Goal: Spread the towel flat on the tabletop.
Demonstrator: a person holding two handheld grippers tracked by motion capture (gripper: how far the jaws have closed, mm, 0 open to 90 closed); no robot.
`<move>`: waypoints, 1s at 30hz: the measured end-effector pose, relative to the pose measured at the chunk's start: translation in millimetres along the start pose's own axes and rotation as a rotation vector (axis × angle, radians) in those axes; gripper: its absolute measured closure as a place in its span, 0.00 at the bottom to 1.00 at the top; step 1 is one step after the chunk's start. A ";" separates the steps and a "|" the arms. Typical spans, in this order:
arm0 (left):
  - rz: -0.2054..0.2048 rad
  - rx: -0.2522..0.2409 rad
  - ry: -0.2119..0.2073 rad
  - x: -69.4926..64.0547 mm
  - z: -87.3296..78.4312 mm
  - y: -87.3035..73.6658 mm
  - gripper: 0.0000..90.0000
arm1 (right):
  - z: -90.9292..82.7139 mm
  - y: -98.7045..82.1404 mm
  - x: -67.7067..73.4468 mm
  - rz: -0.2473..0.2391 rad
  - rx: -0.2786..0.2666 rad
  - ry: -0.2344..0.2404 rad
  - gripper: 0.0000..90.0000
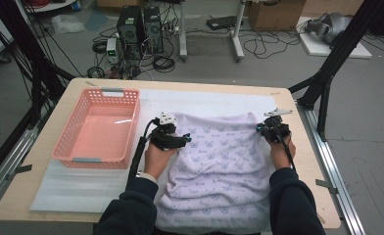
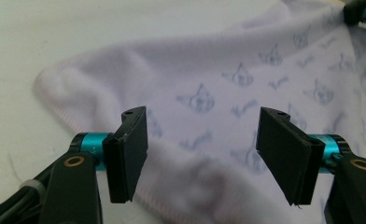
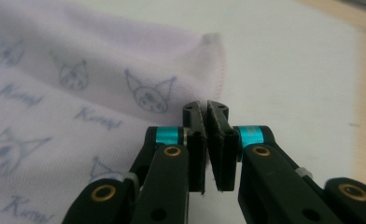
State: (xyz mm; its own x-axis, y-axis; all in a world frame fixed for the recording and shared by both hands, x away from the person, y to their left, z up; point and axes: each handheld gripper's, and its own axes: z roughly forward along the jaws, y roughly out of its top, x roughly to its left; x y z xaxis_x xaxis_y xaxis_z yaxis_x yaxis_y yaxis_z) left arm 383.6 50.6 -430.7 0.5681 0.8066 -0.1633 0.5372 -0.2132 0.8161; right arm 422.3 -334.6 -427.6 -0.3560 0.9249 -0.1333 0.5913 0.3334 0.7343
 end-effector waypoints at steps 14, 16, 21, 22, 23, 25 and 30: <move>0.140 0.117 0.056 -23.4 20.4 -10.9 0.41 | -41.5 -2.7 1.5 0.062 -0.083 0.132 0.57; 0.165 0.095 0.044 -25.5 19.2 -12.9 0.53 | -48.5 -1.5 4.1 0.056 -0.097 0.146 0.56; 0.132 0.071 0.098 -10.2 13.7 -11.6 0.93 | -60.4 1.1 12.2 0.039 -0.125 0.178 0.57; 0.110 0.054 0.141 -4.9 12.1 -10.5 0.94 | -62.6 1.5 13.4 0.033 -0.126 0.183 0.57; 0.088 0.038 0.171 2.1 10.1 -9.5 0.95 | -64.1 1.6 14.8 0.032 -0.127 0.187 0.58; 0.047 0.001 0.232 14.5 5.6 -7.3 0.95 | -65.1 1.2 16.1 0.018 -0.118 0.192 0.57; 0.007 -0.058 0.238 23.7 -1.5 -2.7 0.87 | -61.0 -6.4 17.0 0.020 -0.092 0.199 0.56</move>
State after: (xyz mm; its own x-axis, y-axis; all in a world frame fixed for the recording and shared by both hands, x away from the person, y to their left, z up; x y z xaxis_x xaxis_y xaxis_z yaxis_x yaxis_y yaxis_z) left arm 394.7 71.1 -435.9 0.4049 0.9139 -0.0281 0.4936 -0.1926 0.8481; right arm 368.3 -332.2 -394.0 -0.4861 0.8738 0.0091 0.5344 0.2890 0.7943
